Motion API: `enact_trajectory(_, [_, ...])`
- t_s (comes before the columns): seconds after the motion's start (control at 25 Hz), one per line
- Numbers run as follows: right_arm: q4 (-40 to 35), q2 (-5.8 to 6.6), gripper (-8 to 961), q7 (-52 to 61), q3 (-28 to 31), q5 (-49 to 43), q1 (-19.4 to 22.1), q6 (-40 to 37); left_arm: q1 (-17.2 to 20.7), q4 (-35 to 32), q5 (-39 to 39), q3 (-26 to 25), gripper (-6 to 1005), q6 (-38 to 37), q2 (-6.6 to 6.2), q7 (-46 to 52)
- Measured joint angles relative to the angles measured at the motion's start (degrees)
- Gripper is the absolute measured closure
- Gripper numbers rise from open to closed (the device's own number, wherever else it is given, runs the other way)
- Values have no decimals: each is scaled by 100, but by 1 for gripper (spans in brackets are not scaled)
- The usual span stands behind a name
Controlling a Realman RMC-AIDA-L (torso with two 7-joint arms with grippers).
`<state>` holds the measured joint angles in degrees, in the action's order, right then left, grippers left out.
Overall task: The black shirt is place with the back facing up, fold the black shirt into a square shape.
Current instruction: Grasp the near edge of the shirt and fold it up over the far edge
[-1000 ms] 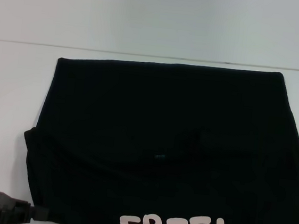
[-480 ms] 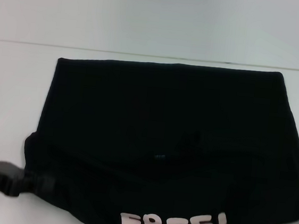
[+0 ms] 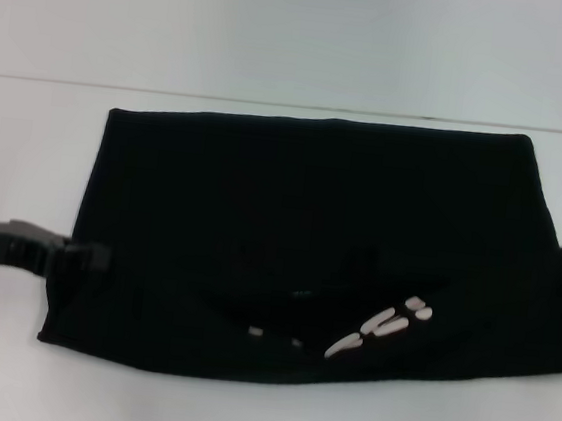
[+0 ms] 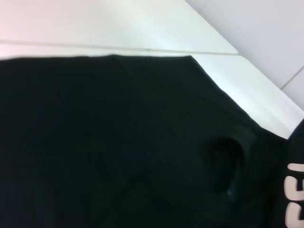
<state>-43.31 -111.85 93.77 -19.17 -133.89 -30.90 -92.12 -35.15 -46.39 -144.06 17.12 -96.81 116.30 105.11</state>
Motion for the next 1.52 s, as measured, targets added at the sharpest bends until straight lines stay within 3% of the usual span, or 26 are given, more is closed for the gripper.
enact_trajectory(0.36, [6, 56, 878, 595, -84, 2, -390, 542, -350, 126, 2, 71, 986, 622, -157, 139])
enact_trajectory(0.76, [337, 59, 878, 1080, -306, -2, -817, 1719, -815, 336, 6, 290, 982, 2029, -227, 347])
enact_trajectory(1.0, [989, 155, 878, 1402, -931, -5, -1143, 2924, -1092, 584, -4, 885, 979, 3200, -193, 435])
enact_trajectory(1.2, [1349, 159, 879, 1441, -985, 0, -1406, 3696, -1339, 859, -56, 1322, 977, 4042, -199, 461])
enact_trajectory(1.52, [1675, 49, 879, 1259, -1049, 38, -1732, 4622, -1456, 1040, -22, 1680, 974, 4969, -132, 471])
